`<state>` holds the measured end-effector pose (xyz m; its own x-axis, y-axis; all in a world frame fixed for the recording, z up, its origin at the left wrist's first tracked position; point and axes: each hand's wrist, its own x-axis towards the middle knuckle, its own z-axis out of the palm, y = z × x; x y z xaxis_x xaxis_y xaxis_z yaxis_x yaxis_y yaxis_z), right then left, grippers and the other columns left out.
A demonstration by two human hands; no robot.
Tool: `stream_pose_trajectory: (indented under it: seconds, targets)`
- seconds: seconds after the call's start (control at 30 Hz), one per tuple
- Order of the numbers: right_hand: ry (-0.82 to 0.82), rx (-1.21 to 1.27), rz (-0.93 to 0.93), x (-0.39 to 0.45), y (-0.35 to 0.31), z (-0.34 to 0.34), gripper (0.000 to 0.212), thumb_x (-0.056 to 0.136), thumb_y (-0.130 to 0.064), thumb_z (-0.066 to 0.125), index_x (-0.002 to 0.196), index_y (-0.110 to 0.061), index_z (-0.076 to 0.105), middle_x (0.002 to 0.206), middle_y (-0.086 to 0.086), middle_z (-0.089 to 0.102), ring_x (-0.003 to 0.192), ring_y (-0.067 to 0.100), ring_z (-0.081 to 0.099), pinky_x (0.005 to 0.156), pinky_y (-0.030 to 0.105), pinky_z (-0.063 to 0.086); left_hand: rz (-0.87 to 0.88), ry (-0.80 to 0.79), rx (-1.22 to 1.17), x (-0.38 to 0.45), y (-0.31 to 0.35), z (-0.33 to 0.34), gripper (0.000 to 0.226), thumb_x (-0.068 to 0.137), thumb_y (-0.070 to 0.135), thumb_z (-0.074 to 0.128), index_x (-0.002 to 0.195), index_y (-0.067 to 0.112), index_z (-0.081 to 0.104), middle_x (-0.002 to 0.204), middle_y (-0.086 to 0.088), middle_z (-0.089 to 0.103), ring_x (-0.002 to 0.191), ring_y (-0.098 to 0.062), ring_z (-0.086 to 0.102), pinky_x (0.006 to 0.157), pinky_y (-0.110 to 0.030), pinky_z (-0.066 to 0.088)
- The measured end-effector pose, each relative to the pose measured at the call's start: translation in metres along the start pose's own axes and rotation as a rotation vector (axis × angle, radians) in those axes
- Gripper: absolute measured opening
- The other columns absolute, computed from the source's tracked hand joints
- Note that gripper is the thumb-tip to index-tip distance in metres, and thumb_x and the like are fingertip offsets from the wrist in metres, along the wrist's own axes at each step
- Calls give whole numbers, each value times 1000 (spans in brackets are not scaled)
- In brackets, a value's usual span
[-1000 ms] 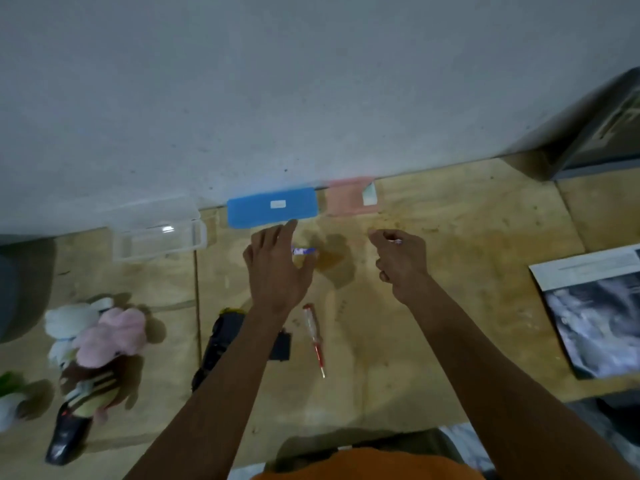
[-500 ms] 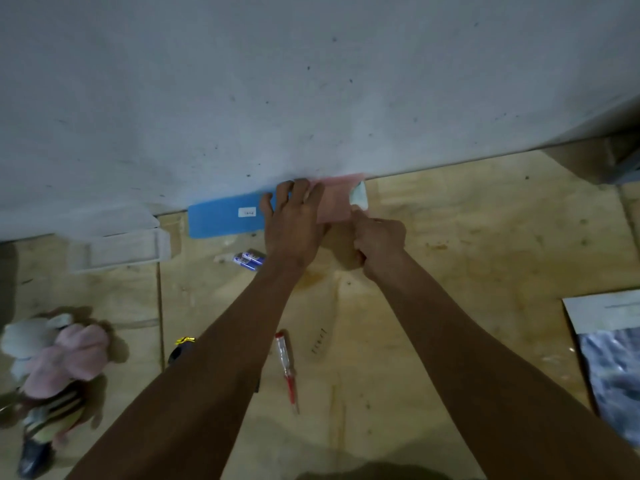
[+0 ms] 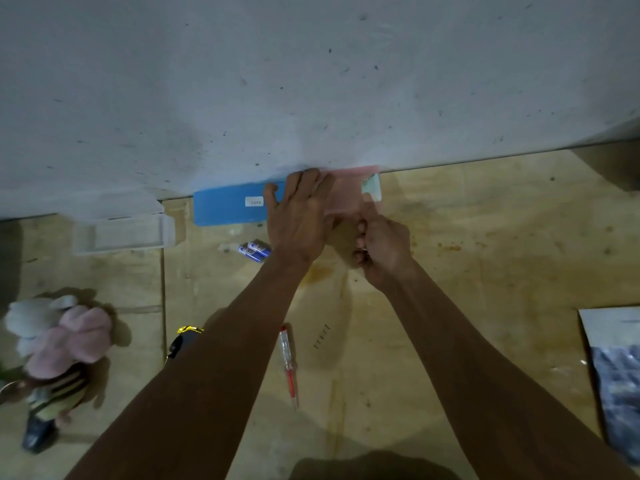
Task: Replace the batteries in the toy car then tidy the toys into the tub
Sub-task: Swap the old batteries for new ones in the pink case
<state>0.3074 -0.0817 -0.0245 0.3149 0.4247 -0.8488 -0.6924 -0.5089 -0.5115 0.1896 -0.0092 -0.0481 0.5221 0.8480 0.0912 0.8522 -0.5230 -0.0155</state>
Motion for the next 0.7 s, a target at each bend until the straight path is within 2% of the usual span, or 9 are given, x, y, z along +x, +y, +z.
stream_pose_trajectory:
  seconds: [0.1, 0.17, 0.27, 0.4, 0.5, 0.57, 0.63, 0.7]
  targets:
    - [24, -93, -45, -7, -11, 4, 38, 92, -41, 69, 68, -15, 54, 54, 0, 44, 42, 11, 38, 40, 23, 29, -52, 6, 16, 1, 1, 2, 71, 63, 34, 91, 126, 22, 61, 122, 0, 65, 116, -20, 42, 97, -50, 28]
    - [34, -148, -79, -11, -19, 2, 34, 92, -38, 69, 71, -14, 56, 57, 1, 45, 42, 10, 37, 40, 22, 28, -95, 21, -29, -1, 5, 2, 81, 60, 32, 93, 128, 23, 50, 118, -2, 67, 115, -21, 50, 96, -50, 34]
    - [47, -215, -154, -14, -36, 3, 28, 89, -36, 71, 76, -13, 62, 63, 5, 48, 41, 11, 37, 39, 20, 26, -86, 105, -77, -8, 7, 1, 77, 70, 33, 88, 130, 23, 42, 128, -9, 63, 118, -29, 58, 96, -51, 41]
    - [48, -349, -220, -12, -61, 7, 34, 84, -44, 75, 77, -11, 69, 56, 1, 50, 41, 12, 41, 37, 18, 29, -71, 174, -62, -18, 6, 2, 74, 83, 47, 76, 143, 26, 38, 143, -16, 53, 128, -35, 50, 99, -56, 41]
    - [-57, -391, -198, -14, -70, 4, 18, 87, -29, 73, 80, -14, 65, 60, 2, 49, 46, 13, 40, 42, 22, 28, -102, 159, 30, -18, 8, 3, 92, 78, 50, 81, 152, 29, 30, 145, -14, 51, 129, -32, 42, 98, -55, 42]
    - [-97, -355, -160, -14, -73, 2, 10, 88, -16, 67, 79, -12, 65, 61, 1, 51, 48, 13, 43, 45, 25, 30, -97, 160, 40, -18, 8, 5, 95, 77, 50, 82, 152, 28, 29, 144, -13, 50, 128, -32, 44, 98, -55, 44]
    - [-118, -263, -73, -13, -73, 2, 10, 89, -10, 62, 79, -10, 64, 61, 1, 56, 47, 15, 50, 48, 24, 39, -110, 142, 40, -18, 8, 4, 96, 77, 51, 81, 153, 30, 27, 145, -13, 46, 127, -34, 47, 99, -56, 43]
    - [-133, -134, 25, -11, -71, 5, 10, 92, -8, 57, 83, -6, 61, 73, 8, 60, 53, 19, 60, 58, 30, 51, -140, 110, 52, -16, 9, 3, 98, 77, 55, 80, 154, 31, 24, 146, -13, 48, 127, -36, 50, 99, -57, 43]
